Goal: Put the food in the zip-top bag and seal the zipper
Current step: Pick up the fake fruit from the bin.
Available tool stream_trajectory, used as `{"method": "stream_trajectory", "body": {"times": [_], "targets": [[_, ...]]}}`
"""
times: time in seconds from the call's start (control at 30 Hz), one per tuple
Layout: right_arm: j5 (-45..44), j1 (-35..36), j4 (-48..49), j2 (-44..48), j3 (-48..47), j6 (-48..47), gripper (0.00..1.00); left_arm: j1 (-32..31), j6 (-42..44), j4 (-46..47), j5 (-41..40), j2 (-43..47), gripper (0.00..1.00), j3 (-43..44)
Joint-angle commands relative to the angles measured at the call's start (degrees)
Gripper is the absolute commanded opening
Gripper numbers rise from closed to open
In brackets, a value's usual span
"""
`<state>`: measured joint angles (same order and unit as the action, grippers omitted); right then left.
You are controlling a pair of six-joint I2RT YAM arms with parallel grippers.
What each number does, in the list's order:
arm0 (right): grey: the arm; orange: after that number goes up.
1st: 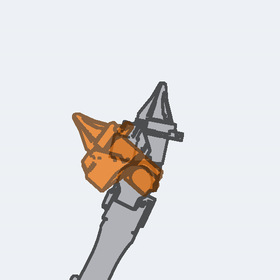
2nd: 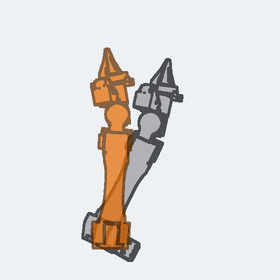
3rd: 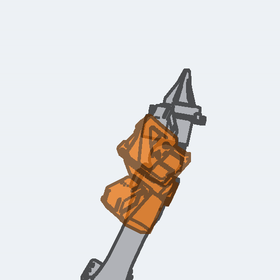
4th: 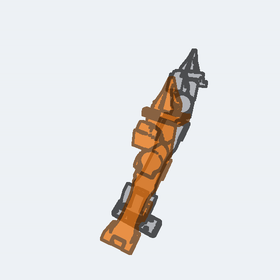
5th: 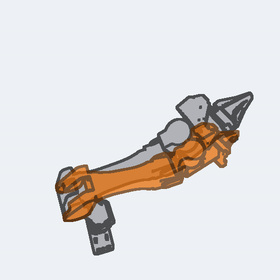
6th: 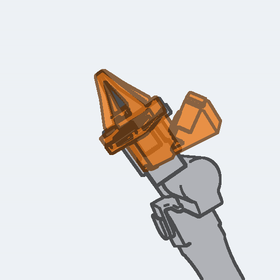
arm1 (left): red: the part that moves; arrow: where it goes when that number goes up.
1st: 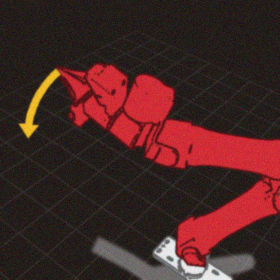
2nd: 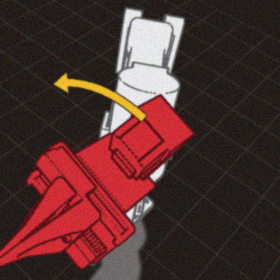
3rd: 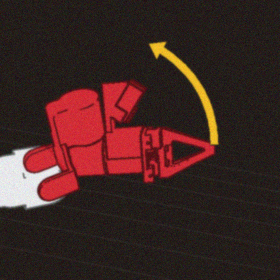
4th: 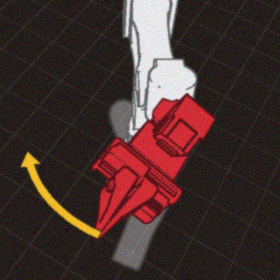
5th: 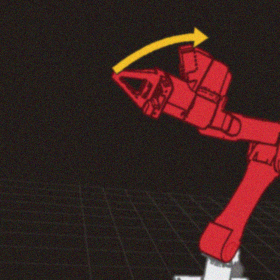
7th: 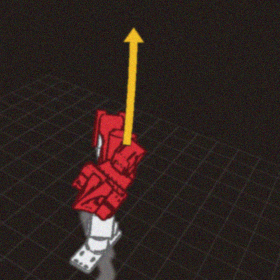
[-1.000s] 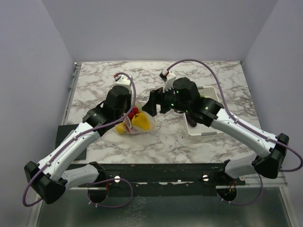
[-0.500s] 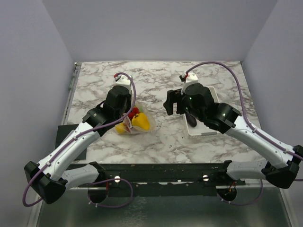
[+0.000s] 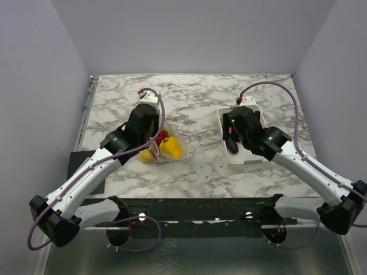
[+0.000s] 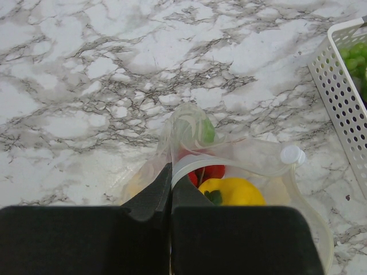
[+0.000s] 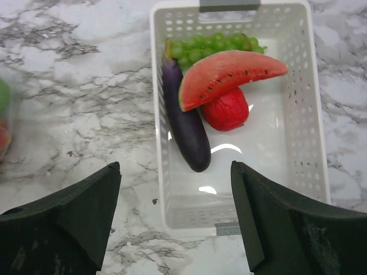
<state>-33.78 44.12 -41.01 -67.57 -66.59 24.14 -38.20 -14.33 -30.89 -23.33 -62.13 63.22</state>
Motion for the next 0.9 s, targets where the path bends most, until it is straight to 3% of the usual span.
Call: {"method": "stream_trajectory", "body": {"times": [0.0, 0.43, 0.87], "targets": [[3.0, -4.6, 1.5, 0.3, 3.1, 3.1, 0.81, 0.3, -0.2, 2.3, 1.0, 1.2, 0.0, -0.6], [13.4, -12.6, 12.4, -5.6, 7.2, 15.3, 0.61, 0.3, -0.2, 2.4, 0.9, 1.5, 0.0, -0.6], [18.0, -17.9, 21.2, -7.9, 12.6, 27.7, 0.57, 0.3, -0.3, 2.4, 1.2, 1.9, 0.0, -0.6]]}}
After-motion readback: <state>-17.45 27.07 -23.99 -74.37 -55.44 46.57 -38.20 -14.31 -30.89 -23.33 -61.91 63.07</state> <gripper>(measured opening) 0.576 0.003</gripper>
